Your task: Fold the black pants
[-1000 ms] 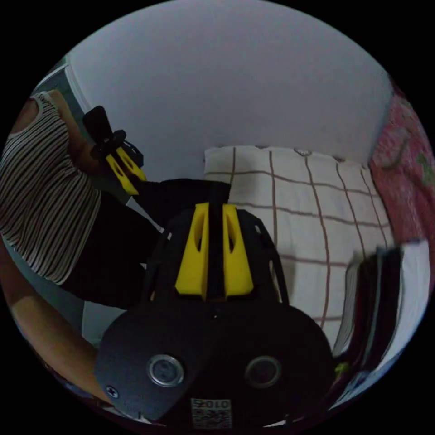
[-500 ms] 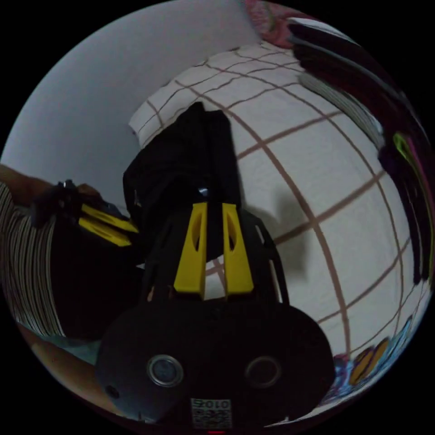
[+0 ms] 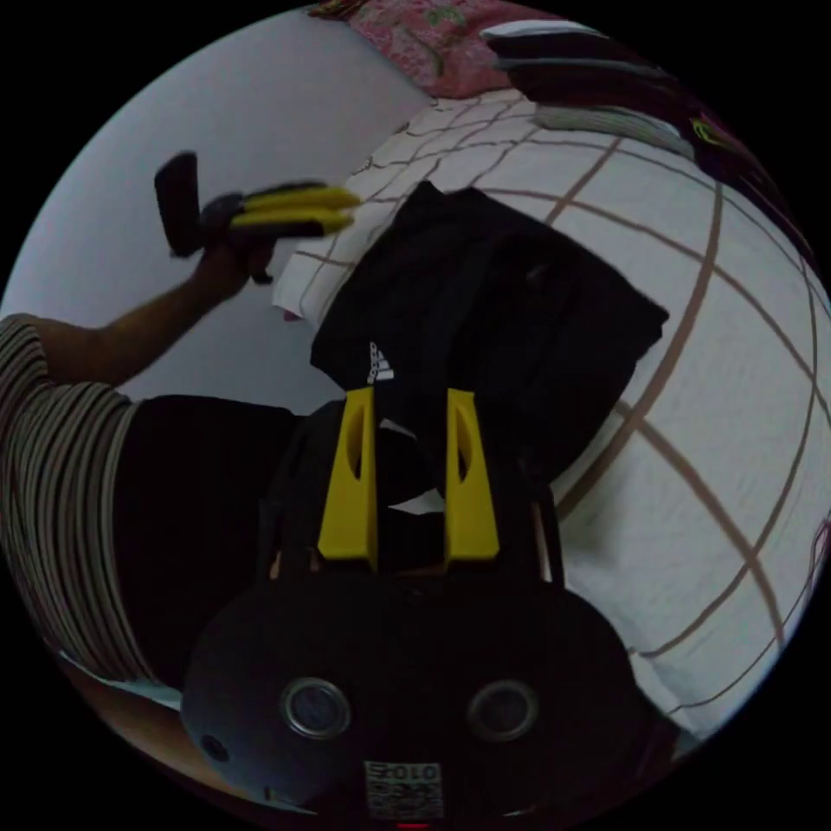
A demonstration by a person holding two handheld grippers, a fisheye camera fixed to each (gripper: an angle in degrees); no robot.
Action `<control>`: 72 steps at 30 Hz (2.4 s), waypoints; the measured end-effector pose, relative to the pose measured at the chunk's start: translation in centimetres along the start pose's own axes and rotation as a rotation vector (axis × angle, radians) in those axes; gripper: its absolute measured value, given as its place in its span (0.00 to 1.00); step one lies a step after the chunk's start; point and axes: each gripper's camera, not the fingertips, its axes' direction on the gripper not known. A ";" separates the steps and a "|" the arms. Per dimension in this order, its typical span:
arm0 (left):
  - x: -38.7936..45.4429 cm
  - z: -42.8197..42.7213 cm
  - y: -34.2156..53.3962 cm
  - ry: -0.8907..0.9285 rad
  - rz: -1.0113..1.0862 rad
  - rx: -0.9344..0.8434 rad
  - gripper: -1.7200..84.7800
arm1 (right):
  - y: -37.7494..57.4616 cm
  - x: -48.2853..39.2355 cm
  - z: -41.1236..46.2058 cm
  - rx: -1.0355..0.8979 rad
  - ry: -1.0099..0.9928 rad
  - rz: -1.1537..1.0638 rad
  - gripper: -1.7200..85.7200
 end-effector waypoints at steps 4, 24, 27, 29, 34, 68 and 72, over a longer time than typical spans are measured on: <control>-3.1 2.6 -6.2 0.050 0.168 -0.026 0.14 | 4.8 1.0 1.1 0.073 0.078 0.107 0.14; -4.9 11.3 -19.7 0.210 0.153 -0.132 0.02 | 26.5 5.7 2.8 0.217 0.067 0.413 0.08; -6.9 7.9 -18.1 0.180 0.025 0.014 0.02 | 28.7 6.0 2.7 0.215 0.073 0.411 0.08; -7.4 6.0 -15.7 0.149 -0.031 0.068 0.02 | 30.5 6.0 2.2 0.233 0.103 0.421 0.09; -5.2 5.3 -10.6 0.118 -0.010 0.048 0.02 | 34.0 4.2 -0.1 0.407 0.193 0.301 0.09; 7.0 11.2 -1.4 0.219 0.087 0.010 0.04 | 45.2 11.5 10.7 0.140 0.092 0.514 0.14; 12.7 12.5 -3.5 0.156 0.384 0.030 0.13 | 44.1 11.3 10.6 0.110 0.090 0.456 0.07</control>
